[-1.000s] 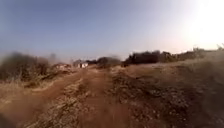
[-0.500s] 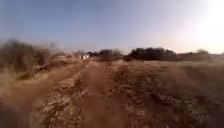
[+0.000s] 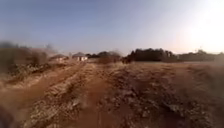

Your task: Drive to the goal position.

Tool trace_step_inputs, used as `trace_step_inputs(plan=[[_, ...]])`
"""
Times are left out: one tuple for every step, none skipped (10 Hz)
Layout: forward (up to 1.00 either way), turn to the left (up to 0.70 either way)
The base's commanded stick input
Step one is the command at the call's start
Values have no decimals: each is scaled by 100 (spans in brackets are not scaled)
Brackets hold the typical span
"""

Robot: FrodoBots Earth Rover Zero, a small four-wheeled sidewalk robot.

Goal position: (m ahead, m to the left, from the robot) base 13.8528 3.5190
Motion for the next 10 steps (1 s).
trace_step_inputs(plan=[[70,0],[70,0],[70,0],[70,0],[70,0],[70,0],[70,0],[70,0],[70,0],[70,0]])
